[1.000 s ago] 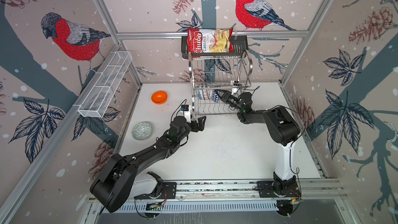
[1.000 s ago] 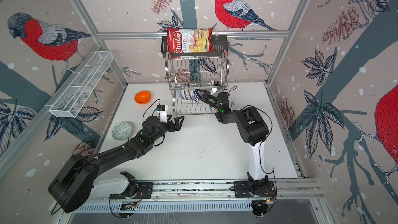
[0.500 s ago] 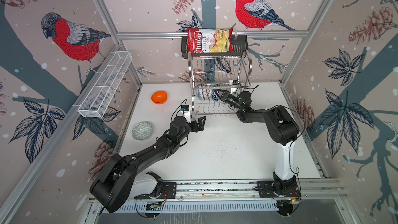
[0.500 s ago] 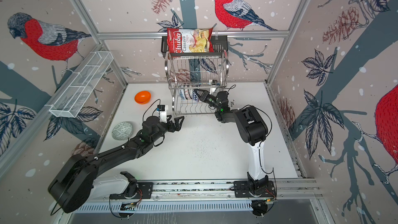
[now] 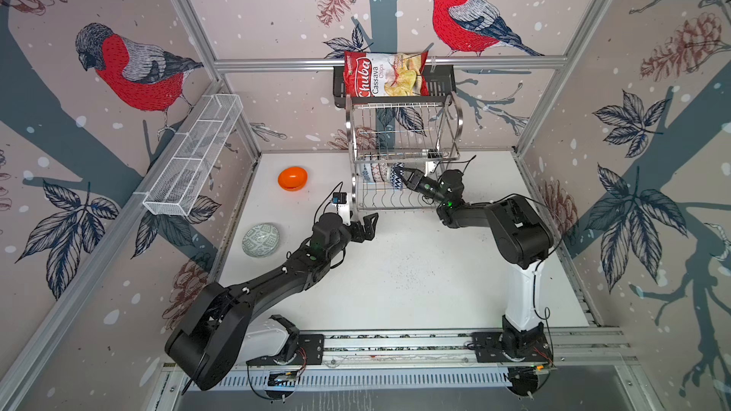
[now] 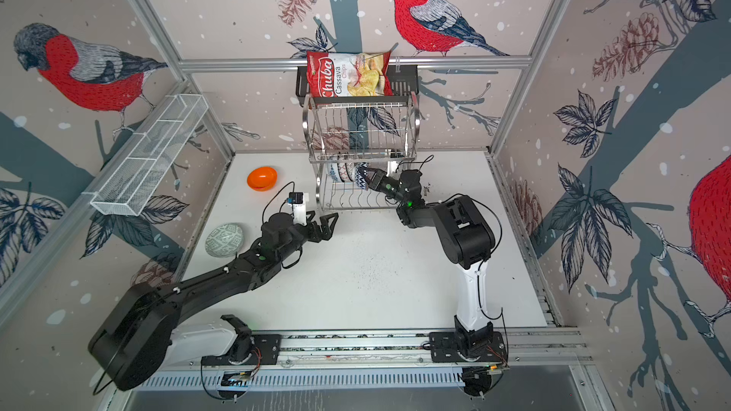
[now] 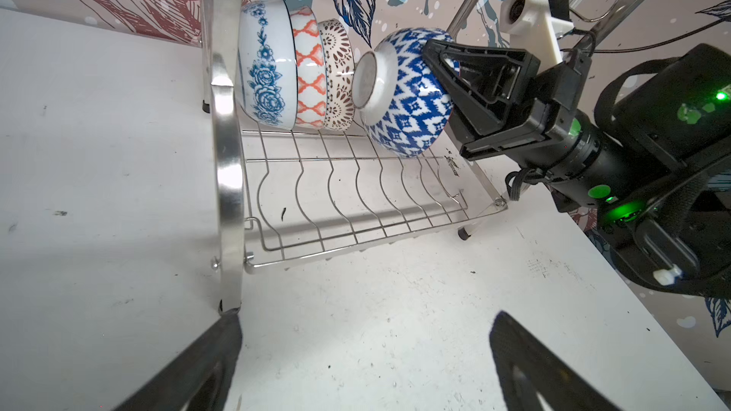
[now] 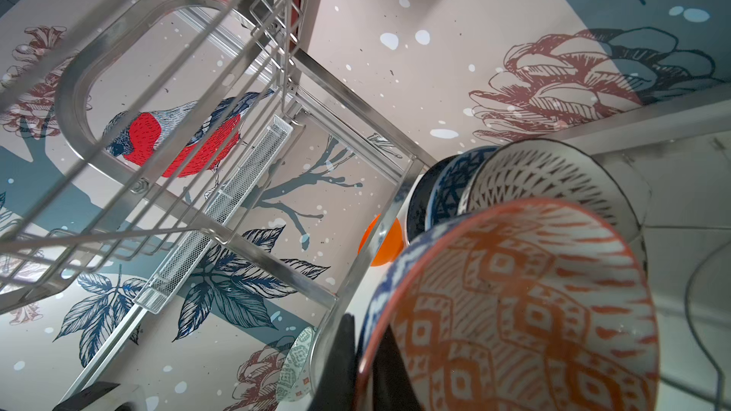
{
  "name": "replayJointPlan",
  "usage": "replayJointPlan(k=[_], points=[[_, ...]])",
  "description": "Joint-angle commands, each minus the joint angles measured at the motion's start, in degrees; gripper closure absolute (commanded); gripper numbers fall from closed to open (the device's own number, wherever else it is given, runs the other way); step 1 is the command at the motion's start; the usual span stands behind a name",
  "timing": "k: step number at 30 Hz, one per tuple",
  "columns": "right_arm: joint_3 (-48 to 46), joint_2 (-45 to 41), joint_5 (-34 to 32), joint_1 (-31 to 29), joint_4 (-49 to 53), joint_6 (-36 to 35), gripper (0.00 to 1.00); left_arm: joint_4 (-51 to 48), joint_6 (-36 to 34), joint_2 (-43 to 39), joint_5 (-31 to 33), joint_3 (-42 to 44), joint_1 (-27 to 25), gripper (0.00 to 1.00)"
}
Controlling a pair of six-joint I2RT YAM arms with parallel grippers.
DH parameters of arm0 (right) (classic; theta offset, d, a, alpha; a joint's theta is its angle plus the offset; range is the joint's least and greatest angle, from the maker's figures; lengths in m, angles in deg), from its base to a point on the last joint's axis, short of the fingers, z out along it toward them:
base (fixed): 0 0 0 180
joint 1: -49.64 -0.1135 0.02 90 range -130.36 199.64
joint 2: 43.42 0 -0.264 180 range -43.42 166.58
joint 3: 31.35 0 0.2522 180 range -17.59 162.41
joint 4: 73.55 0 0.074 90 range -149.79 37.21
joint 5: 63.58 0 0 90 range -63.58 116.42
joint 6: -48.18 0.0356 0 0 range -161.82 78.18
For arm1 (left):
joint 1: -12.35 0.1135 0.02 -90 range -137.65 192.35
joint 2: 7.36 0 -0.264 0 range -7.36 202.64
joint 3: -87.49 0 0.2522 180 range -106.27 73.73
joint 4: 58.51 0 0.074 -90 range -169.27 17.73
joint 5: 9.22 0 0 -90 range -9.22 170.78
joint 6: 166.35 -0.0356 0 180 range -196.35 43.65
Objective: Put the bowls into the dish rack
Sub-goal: 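Push the orange-patterned bowl with the right gripper against the standing bowls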
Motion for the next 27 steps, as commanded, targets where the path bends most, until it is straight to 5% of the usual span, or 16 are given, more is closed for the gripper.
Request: replayJointPlan(k=[1, 27], points=[[-0.3, -0.7, -2.0, 0.4, -1.6, -0.3, 0.91, 0.8, -0.5, -0.3, 0.6, -0.4, 0.1, 0.02], [1.0, 5.0, -5.3, 2.7, -11.5, 9.8, 0.92, 0.4, -0.8, -0.5, 0.8, -0.5, 0.0, 0.02]])
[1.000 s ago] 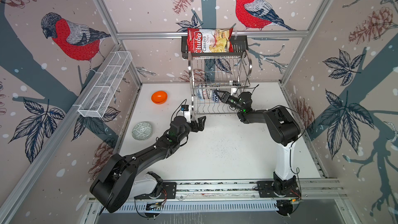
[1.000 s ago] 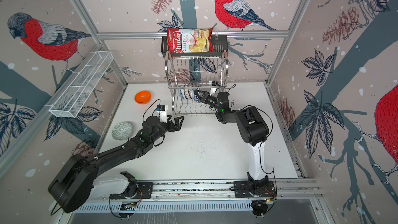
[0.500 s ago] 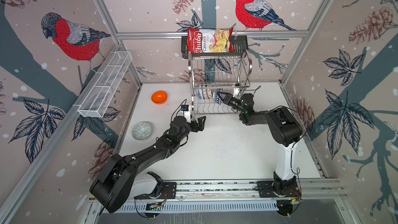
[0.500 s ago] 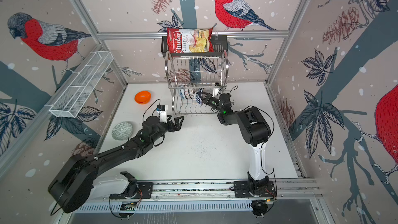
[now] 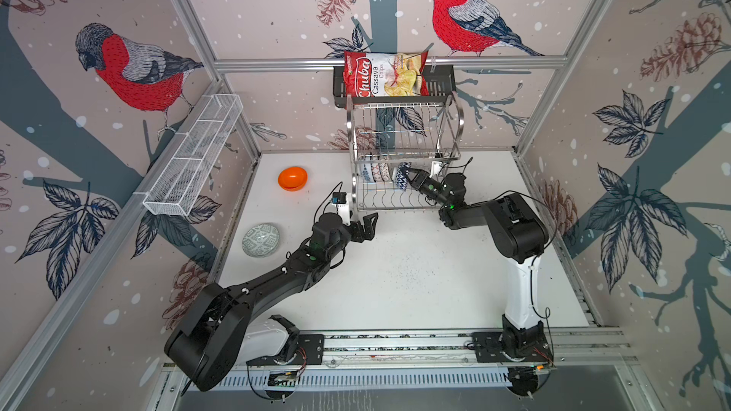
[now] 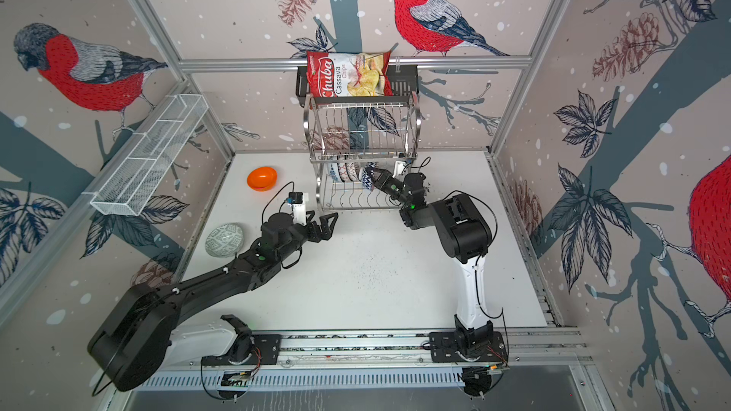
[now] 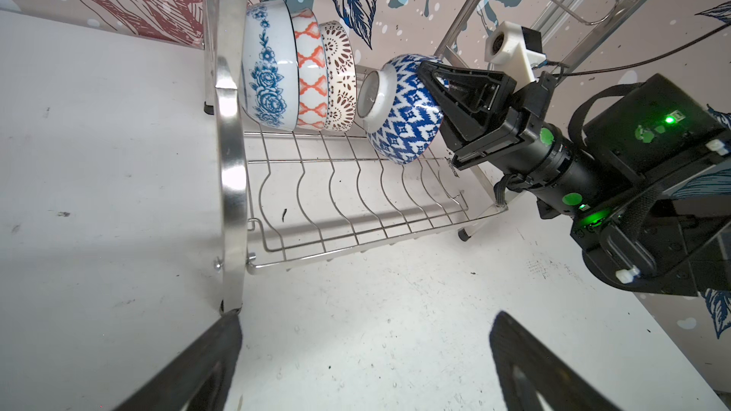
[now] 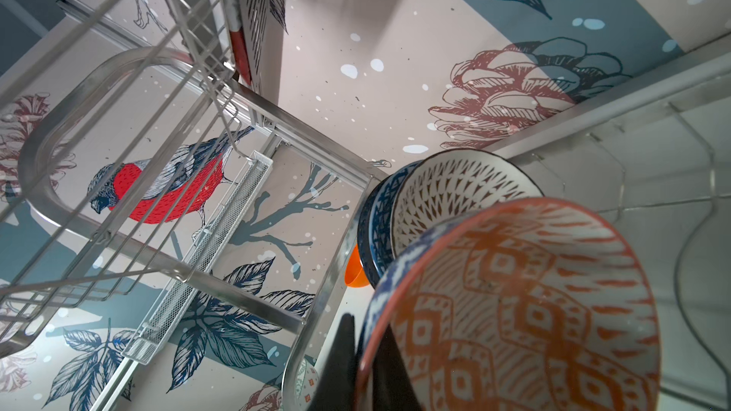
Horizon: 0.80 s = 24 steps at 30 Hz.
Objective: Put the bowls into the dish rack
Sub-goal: 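Push the orange-patterned bowl with the right gripper against the standing bowls, then lower the bowl upright onto the rack wires with the right gripper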
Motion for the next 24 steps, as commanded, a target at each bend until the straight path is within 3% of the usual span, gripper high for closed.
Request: replayJointPlan(k=[1, 24], points=[[1.0, 0.9, -1.9, 0.5, -6.6, 3.3, 0.92, 0.6, -0.7, -0.4, 0.8, -0.5, 0.1, 0.02], [5.8, 5.0, -2.7, -0.3, -4.4, 4.3, 0.92, 0.3, -1.2, -0.5, 1.1, -0.6, 0.1, 0.02]])
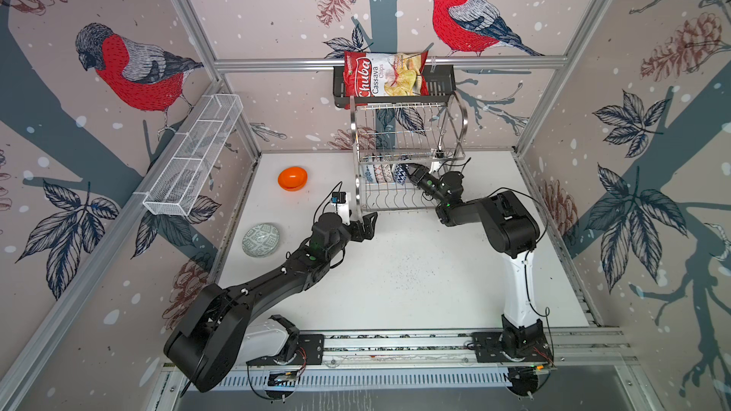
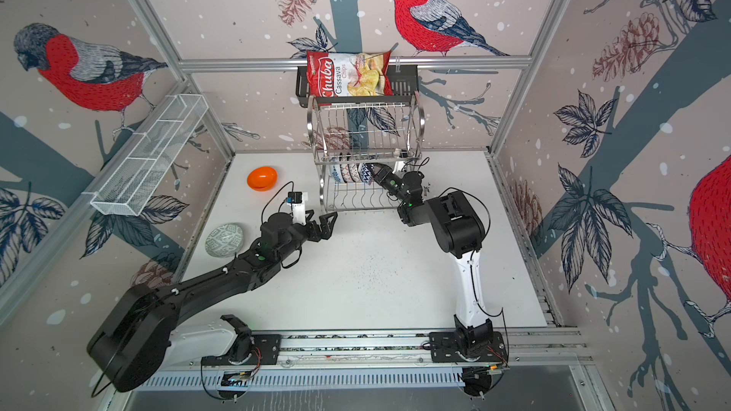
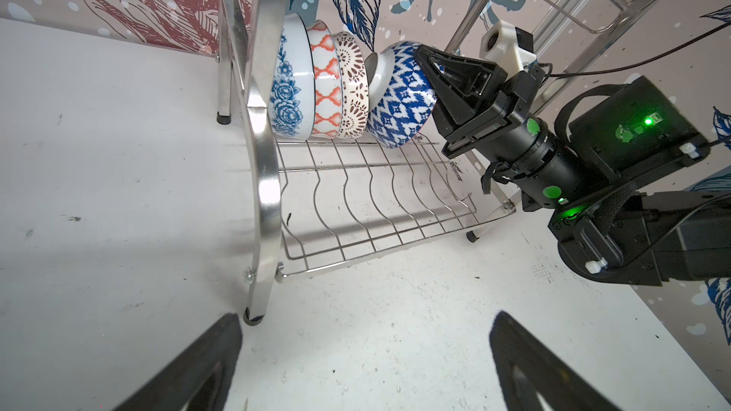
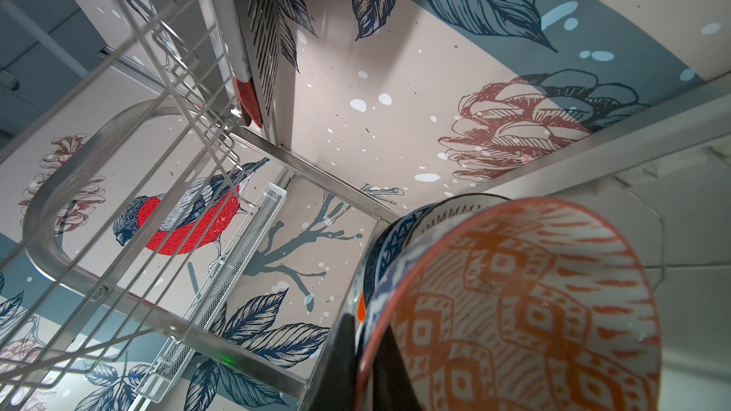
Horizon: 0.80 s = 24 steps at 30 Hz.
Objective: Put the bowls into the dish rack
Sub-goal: 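Lower the bowl upright onto the rack wires with the right gripper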
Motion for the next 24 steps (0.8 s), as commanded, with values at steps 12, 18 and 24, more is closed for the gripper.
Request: replayJointPlan(k=[12, 18, 24], points=[[2.2, 1.2, -0.6, -0.9, 0.3, -0.3, 0.92, 0.3, -0.7, -0.7, 0.4, -0.3, 0.0, 0.02], [3.5, 2.1, -0.3, -0.9, 1.7, -0.8, 0.92, 0.3, -0.8, -0.7, 0.3, -0.4, 0.1, 0.02], [4.7, 3.6, -0.2, -0.9, 1.3, -0.4, 0.92, 0.2, -0.9, -0.6, 0.5, -0.5, 0.0, 0.02]])
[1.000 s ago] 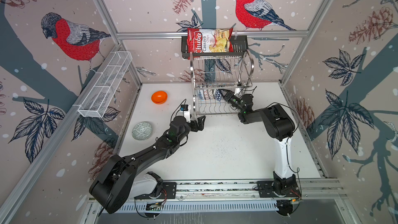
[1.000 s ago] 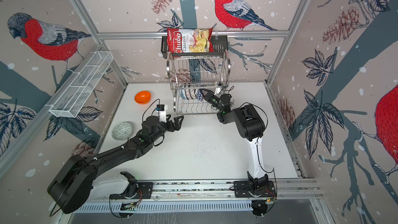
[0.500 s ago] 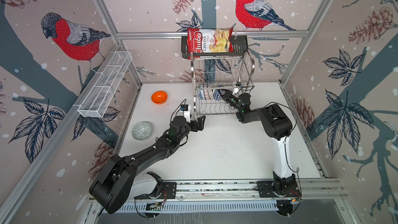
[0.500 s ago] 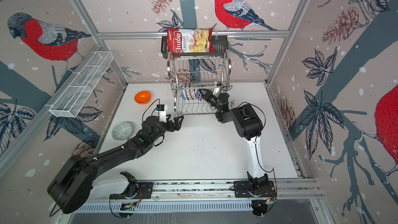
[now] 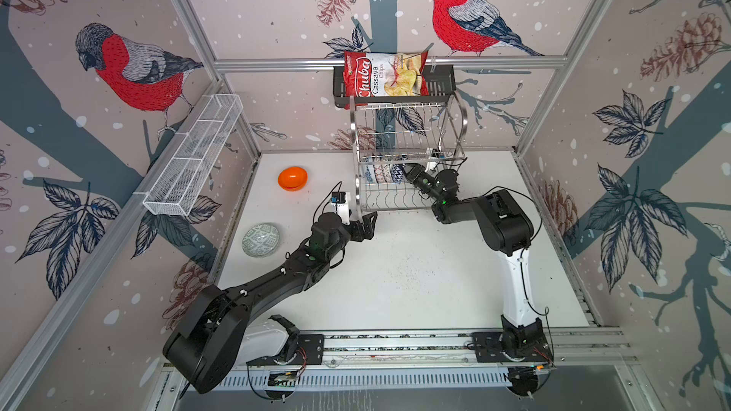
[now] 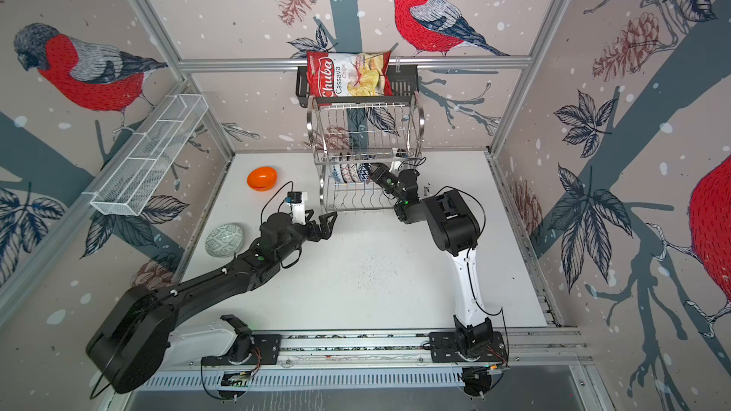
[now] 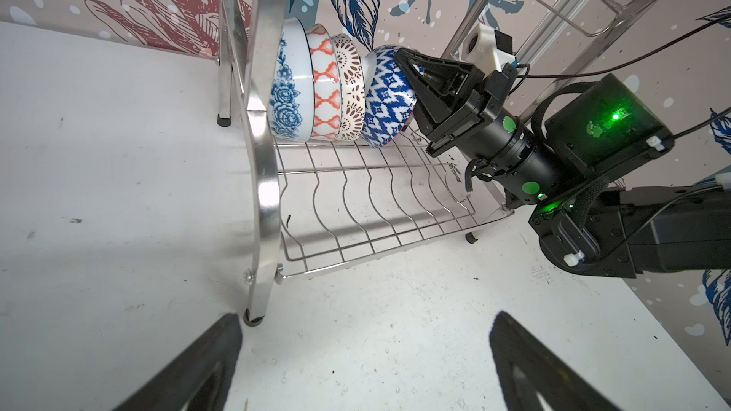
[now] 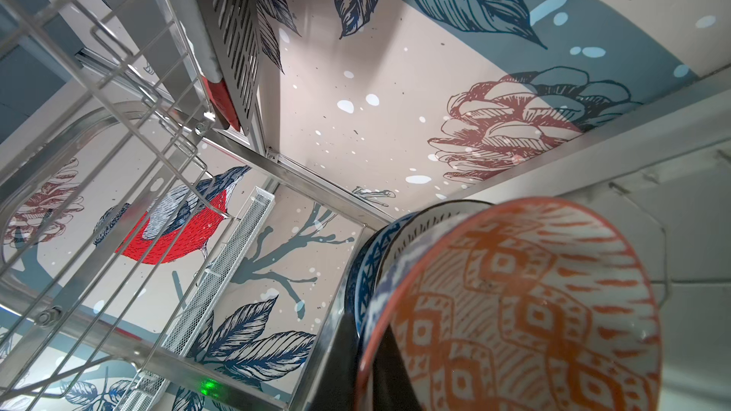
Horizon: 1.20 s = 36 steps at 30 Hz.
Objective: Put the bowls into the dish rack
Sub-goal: 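Lower the bowl upright onto the rack wires with the right gripper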
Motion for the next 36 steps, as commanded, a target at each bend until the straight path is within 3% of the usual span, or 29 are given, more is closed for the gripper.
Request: replayJointPlan(k=[1, 36], points=[[0.8, 0.9, 1.2, 0.0, -0.7, 0.0, 0.91, 0.4, -0.9, -0.2, 0.4, -0.4, 0.0, 0.02], [2.5, 4.6, 1.6, 0.0, -6.8, 1.2, 0.88, 0.2, -1.0, 0.3, 0.3, -0.6, 0.0, 0.02]])
